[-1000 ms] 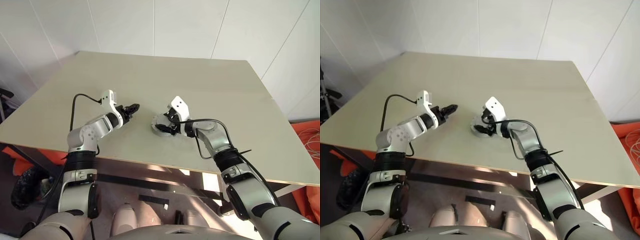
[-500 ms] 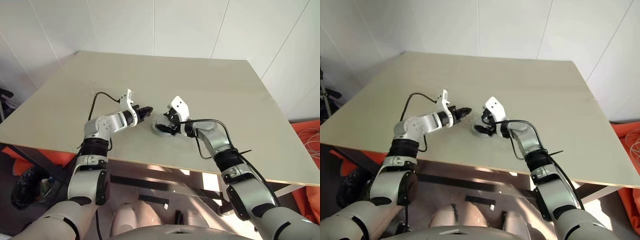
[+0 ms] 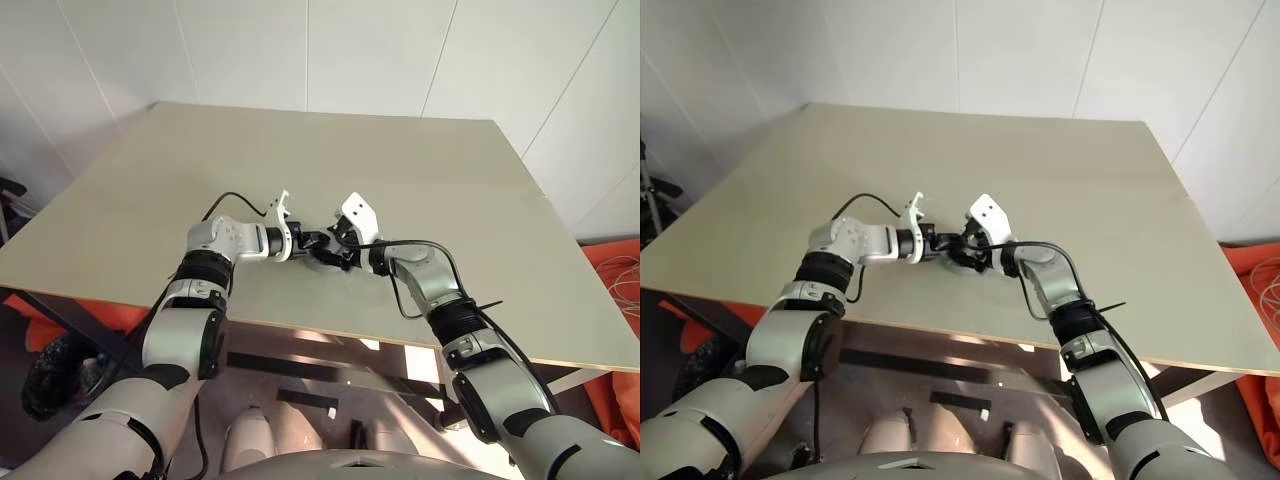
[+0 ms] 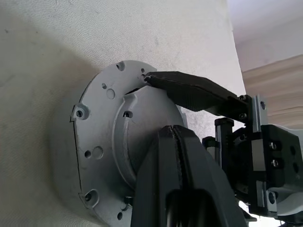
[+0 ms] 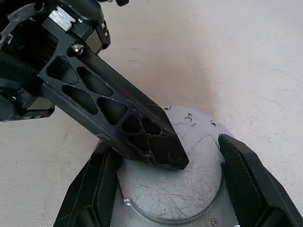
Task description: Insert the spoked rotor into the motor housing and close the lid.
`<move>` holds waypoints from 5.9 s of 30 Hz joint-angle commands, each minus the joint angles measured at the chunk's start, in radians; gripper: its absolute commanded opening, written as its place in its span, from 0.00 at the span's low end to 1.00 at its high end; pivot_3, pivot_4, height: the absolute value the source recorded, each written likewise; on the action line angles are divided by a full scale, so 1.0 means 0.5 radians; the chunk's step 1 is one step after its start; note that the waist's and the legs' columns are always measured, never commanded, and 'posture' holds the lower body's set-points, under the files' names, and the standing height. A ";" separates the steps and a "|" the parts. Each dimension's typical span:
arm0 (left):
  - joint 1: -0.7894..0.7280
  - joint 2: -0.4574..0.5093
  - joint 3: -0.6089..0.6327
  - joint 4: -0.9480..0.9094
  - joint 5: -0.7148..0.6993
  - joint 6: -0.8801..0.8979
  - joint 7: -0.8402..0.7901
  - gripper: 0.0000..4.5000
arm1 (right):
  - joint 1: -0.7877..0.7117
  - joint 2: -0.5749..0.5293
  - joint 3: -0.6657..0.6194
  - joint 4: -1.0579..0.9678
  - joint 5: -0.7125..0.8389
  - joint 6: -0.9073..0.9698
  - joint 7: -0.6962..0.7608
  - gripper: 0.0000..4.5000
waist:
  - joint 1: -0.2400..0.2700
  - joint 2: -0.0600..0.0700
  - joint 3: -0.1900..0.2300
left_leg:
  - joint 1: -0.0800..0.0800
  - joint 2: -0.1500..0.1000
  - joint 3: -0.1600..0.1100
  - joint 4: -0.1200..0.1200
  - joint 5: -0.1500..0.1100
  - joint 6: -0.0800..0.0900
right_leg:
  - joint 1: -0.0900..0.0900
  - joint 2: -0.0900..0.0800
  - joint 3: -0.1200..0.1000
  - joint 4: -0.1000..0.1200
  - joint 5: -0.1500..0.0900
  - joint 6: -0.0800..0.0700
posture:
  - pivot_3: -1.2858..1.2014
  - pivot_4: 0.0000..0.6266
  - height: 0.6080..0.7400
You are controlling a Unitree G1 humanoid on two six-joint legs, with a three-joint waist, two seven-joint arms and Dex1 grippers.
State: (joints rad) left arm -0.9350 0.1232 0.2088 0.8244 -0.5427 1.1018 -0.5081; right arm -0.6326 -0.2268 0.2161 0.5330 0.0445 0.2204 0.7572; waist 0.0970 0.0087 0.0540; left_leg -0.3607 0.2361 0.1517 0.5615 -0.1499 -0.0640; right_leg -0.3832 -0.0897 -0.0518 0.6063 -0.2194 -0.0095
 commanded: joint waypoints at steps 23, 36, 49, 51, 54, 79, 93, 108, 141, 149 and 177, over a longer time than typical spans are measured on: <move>-0.001 0.022 0.114 0.100 0.057 0.085 0.116 0.00 | 0.065 -0.052 -0.005 -0.244 0.021 0.187 0.073 0.99 | 0.002 0.000 0.000 | 0.002 -0.004 0.000 -0.020 0.000 0.000 | -0.001 -0.001 0.000 -0.010 0.000 0.000 | 0.52 0.00 1.00; 0.019 0.023 0.114 0.058 0.040 0.133 0.091 0.00 | -0.010 -0.240 -0.293 -0.673 0.324 0.538 0.204 0.99 | 0.006 0.000 0.000 | -0.004 -0.005 0.001 -0.032 0.000 0.000 | 0.000 -0.001 -0.002 -0.030 0.008 -0.014 | 0.52 0.00 1.00; 0.046 0.016 0.065 0.029 0.052 0.160 0.057 0.00 | -0.076 -0.369 -0.466 -0.551 0.542 1.547 0.027 0.99 | 0.013 0.001 0.001 | -0.006 -0.006 0.001 -0.034 0.000 0.000 | 0.000 -0.001 -0.003 -0.033 0.008 -0.014 | 0.52 0.00 1.00; 0.050 0.016 0.060 0.021 0.051 0.164 0.055 0.00 | -0.045 -0.358 -0.460 -0.630 0.599 1.675 0.031 0.99 | 0.014 0.001 0.001 | -0.006 -0.006 0.001 -0.034 0.000 0.000 | 0.000 -0.001 -0.003 -0.033 0.008 -0.014 | 0.52 0.00 1.00; 0.052 0.019 0.055 0.012 0.051 0.167 0.051 0.00 | -0.025 -0.313 -0.533 -0.748 0.763 1.958 0.034 0.99 | 0.014 0.002 0.001 | -0.006 -0.006 0.001 -0.035 0.001 0.000 | 0.000 -0.001 -0.003 -0.033 0.008 -0.014 | 0.52 0.00 1.00; 0.137 0.043 0.065 -0.129 0.036 0.193 0.062 0.00 | -0.260 -0.090 -1.215 -0.029 0.934 2.440 -0.595 0.99 | 0.061 0.004 0.000 | 0.009 -0.006 0.001 -0.037 0.008 -0.014 | 0.013 -0.001 -0.003 -0.032 0.009 -0.013 | 0.52 0.00 1.00; 0.169 0.068 0.058 -0.201 0.033 0.226 0.069 0.00 | -0.205 0.224 -1.398 -0.059 1.079 2.500 -0.687 0.99 | 0.045 0.005 0.000 | 0.025 -0.003 0.004 -0.043 0.009 -0.015 | 0.022 0.001 -0.003 -0.033 0.007 -0.012 | 0.52 0.00 1.00; 0.191 0.074 0.058 -0.245 0.036 0.238 0.094 0.00 | -0.413 0.560 -1.700 0.118 1.202 2.240 -0.865 0.99 | -0.039 0.005 -0.001 | 0.029 0.003 0.002 -0.057 0.013 -0.023 | -0.001 0.007 -0.006 -0.033 0.002 -0.002 | 0.52 0.00 1.00; 0.224 0.094 0.095 -0.288 0.031 0.227 0.150 0.00 | -0.548 0.635 -1.820 0.232 1.299 1.985 -0.973 0.99 | -0.040 0.006 0.000 | 0.029 0.011 0.000 -0.068 0.019 -0.040 | -0.022 0.019 -0.005 -0.032 0.025 -0.026 | 0.52 0.00 1.00; 0.277 0.146 0.093 -0.375 0.019 0.268 0.155 0.00 | -0.530 0.596 -1.798 0.258 1.273 1.837 -1.021 0.99 | -0.028 0.006 0.000 | 0.029 0.010 -0.001 -0.067 0.019 -0.041 | -0.024 0.020 -0.004 -0.032 0.027 -0.024 | 0.52 0.00 1.00; 0.380 0.204 0.192 -0.441 0.016 0.233 0.311 0.00 | -0.547 0.506 -1.747 0.354 1.388 1.680 -1.090 0.99 | 0.021 0.007 0.001 | 0.020 0.006 -0.001 -0.063 0.018 -0.040 | -0.024 0.016 -0.004 -0.034 0.033 -0.028 | 0.52 0.00 1.00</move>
State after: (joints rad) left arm -0.7831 0.2150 0.3238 0.5520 -0.5890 1.2065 -0.4095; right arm -0.8547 0.0347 -0.6547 0.7510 0.6801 1.0637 0.1999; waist 0.1074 0.0122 0.0544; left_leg -0.3504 0.2392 0.1511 0.5301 -0.1407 -0.0840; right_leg -0.3950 -0.0820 -0.0537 0.5894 -0.2039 -0.0219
